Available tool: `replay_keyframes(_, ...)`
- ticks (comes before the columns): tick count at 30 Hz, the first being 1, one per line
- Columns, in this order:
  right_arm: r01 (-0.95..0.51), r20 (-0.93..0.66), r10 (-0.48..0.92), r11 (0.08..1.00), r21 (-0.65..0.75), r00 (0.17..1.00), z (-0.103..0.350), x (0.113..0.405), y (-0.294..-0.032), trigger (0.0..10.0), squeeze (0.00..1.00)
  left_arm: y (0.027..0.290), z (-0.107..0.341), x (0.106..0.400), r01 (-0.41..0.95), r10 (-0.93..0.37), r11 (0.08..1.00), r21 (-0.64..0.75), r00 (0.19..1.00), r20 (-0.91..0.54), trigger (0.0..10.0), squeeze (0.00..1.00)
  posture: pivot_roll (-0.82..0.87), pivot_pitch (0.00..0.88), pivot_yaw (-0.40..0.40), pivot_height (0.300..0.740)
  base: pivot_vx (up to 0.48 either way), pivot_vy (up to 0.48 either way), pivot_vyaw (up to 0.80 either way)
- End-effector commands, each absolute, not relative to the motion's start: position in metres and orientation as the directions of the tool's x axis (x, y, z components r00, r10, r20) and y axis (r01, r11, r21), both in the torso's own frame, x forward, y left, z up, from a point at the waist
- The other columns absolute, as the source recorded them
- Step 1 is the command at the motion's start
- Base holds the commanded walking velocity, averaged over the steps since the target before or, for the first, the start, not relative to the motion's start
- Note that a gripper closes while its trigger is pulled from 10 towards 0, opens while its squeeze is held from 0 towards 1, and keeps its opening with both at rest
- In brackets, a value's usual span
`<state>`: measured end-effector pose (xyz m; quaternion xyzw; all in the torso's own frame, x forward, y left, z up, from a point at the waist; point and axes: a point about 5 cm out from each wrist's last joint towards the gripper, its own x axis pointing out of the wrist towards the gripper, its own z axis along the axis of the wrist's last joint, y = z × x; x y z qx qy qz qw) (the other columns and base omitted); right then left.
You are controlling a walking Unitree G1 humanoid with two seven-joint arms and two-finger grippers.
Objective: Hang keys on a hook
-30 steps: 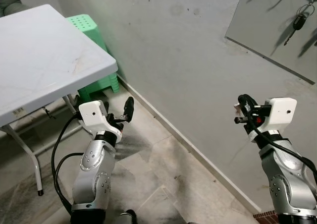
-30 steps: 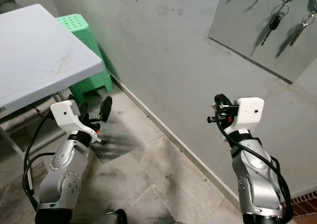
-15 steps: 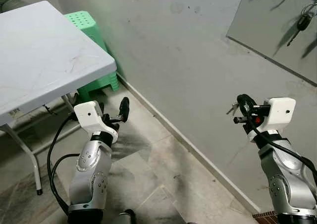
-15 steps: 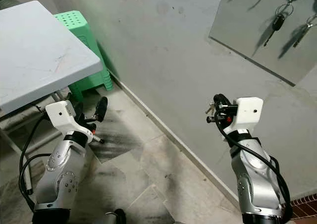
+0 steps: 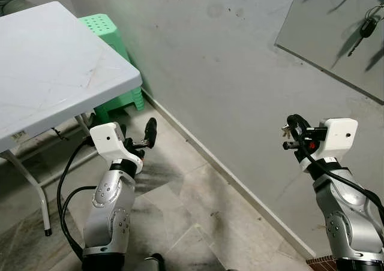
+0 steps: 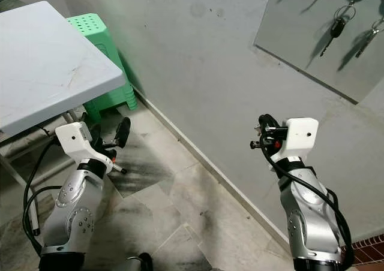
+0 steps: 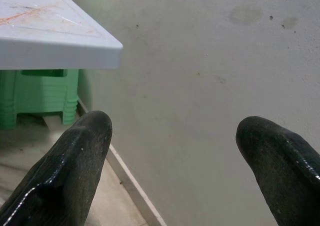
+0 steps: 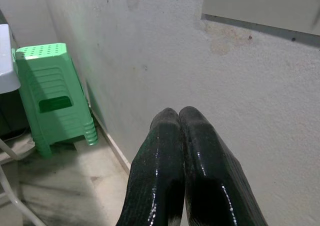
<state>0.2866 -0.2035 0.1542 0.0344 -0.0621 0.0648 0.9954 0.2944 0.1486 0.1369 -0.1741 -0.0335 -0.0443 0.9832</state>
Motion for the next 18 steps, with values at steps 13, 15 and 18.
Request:
replay_keyframes(13,-0.126,0.114,0.120,0.991,0.052,0.986,0.1549,0.2874,-0.2051,10.0,0.00,0.1458,0.1352,0.2933,0.104,-0.085,0.934,-0.343,0.994,0.071,10.0,0.00,-0.04,0.128,-0.069,0.740,0.000,0.000,-0.66)
replay_keyframes(15,-0.126,0.113,0.120,0.991,0.052,0.986,0.1548,0.2873,-0.2052,10.0,0.00,0.1460,0.1353,0.2933,0.103,-0.083,0.934,-0.342,0.994,0.072,10.0,0.00,-0.04,0.127,-0.069,0.740,0.000,0.000,-0.77)
replay_keyframes(18,-0.125,0.112,0.119,0.991,0.052,0.987,0.1547,0.2870,-0.2052,10.0,0.00,0.1464,0.1349,0.2929,0.101,-0.082,0.935,-0.341,0.994,0.069,10.0,0.00,-0.04,0.128,-0.069,0.740,0.000,0.000,-0.77)
